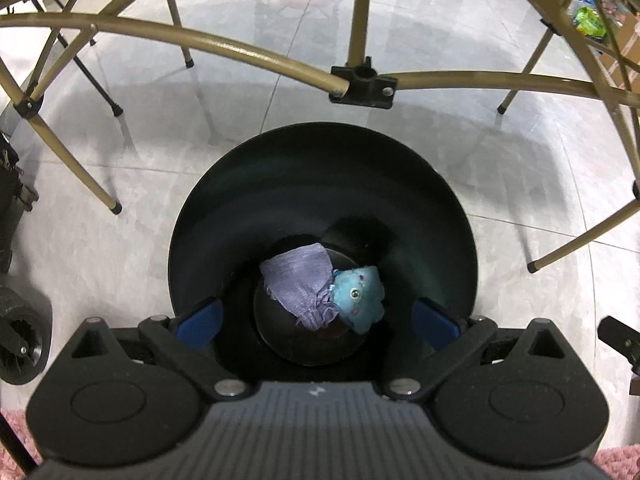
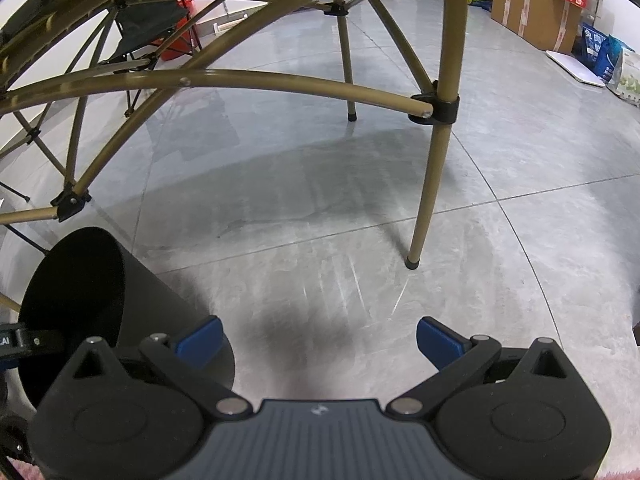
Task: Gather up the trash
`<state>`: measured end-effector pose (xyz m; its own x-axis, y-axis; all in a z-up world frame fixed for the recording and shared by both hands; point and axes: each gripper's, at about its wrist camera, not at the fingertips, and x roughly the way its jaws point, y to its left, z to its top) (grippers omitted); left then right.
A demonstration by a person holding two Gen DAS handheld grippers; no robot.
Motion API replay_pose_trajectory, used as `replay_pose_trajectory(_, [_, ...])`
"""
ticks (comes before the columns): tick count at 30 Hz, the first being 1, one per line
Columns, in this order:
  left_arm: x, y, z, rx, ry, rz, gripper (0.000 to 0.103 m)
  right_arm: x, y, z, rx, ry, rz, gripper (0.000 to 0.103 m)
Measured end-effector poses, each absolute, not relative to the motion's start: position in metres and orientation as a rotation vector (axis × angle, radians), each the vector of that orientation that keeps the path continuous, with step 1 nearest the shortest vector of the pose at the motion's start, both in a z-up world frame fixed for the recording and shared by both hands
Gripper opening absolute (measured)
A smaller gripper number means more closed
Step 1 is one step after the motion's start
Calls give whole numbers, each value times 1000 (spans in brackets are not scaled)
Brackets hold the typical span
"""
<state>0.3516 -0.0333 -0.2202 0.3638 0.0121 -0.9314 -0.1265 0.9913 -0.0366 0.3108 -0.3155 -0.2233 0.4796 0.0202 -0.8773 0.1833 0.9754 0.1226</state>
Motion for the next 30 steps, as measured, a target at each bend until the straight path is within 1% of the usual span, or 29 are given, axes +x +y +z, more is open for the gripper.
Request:
replay_pose_trajectory(7, [337, -34, -204, -93, 1147, 68, 103, 306, -307, -215, 207, 1049, -84, 103])
replay_pose_trajectory(14, [315, -30, -178, -98, 1059, 63, 103, 295, -297, -192, 215, 985, -39, 103])
replay_pose_trajectory(18, [302, -26, -163, -116, 1019, 67, 103, 285, -286, -170, 194, 916, -6, 103])
replay_pose_trajectory(30, [273, -9, -105, -148, 803, 141, 103, 260, -280, -94, 160, 667, 46, 103])
